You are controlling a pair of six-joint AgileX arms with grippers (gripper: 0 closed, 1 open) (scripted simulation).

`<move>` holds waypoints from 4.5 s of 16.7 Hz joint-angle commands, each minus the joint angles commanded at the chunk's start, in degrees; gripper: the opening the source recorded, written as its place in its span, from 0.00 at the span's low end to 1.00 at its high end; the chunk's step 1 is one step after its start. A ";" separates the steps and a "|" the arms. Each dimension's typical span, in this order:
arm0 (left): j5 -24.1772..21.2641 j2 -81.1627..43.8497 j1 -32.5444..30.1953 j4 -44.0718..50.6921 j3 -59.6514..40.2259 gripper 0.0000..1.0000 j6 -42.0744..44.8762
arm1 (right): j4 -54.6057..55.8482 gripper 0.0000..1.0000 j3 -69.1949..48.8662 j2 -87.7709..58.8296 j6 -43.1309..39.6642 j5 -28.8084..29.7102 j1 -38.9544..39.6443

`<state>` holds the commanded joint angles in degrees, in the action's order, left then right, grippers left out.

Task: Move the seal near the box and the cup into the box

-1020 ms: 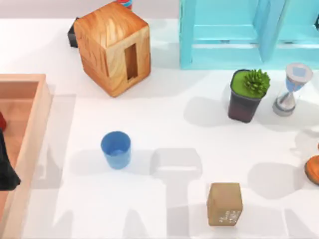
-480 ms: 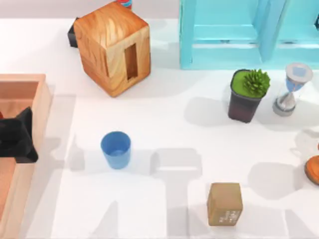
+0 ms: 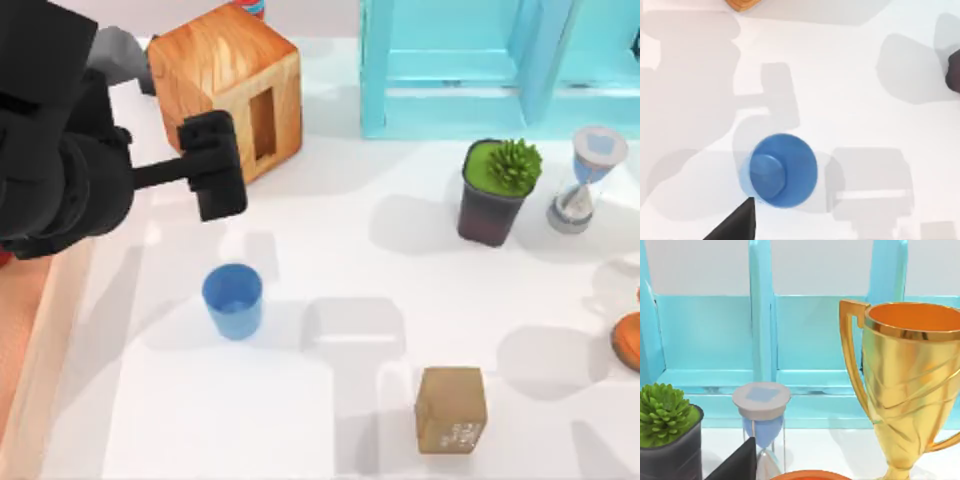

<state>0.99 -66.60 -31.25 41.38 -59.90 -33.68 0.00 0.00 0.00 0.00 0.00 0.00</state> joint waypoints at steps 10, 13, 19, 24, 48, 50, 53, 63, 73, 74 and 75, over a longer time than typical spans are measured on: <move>-0.74 -46.89 -23.95 27.48 -41.19 1.00 -21.25 | 0.00 1.00 0.00 0.00 0.00 0.00 0.00; -0.99 -55.43 -28.36 32.16 -48.35 1.00 -24.74 | 0.00 1.00 0.00 0.00 0.00 0.00 0.00; -1.11 -59.58 -30.51 34.41 -51.79 1.00 -26.40 | 0.00 1.00 0.00 0.00 0.00 0.00 0.00; -1.11 -59.94 -30.33 31.96 -49.48 1.00 -26.22 | 0.00 1.00 0.00 0.00 0.00 0.00 0.00; -1.14 -62.59 -30.39 17.97 -38.35 0.02 -26.25 | 0.00 1.00 0.00 0.00 0.00 0.00 0.00; -1.14 -62.59 -30.39 17.97 -38.35 0.00 -26.25 | 0.00 1.00 0.00 0.00 0.00 0.00 0.00; -1.14 -62.59 -30.39 17.97 -38.35 0.00 -26.25 | 0.00 1.00 0.00 0.00 0.00 0.00 0.00; -1.13 -52.89 -27.16 22.64 -33.85 0.00 -22.51 | 0.00 1.00 0.00 0.00 0.00 0.00 0.00; -0.94 -39.82 -22.37 29.75 -27.53 0.00 -18.21 | 0.00 1.00 0.00 0.00 0.00 0.00 0.00; -0.95 -39.70 -22.26 29.76 -27.42 0.00 -18.10 | 0.00 1.00 0.00 0.00 0.00 0.00 0.00; -0.99 -39.08 -21.70 29.88 -26.85 0.00 -17.54 | 0.00 1.00 0.00 0.00 0.00 0.00 0.00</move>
<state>0.00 -105.68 -52.95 71.26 -86.74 -51.22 0.00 0.00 0.00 0.00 0.00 0.00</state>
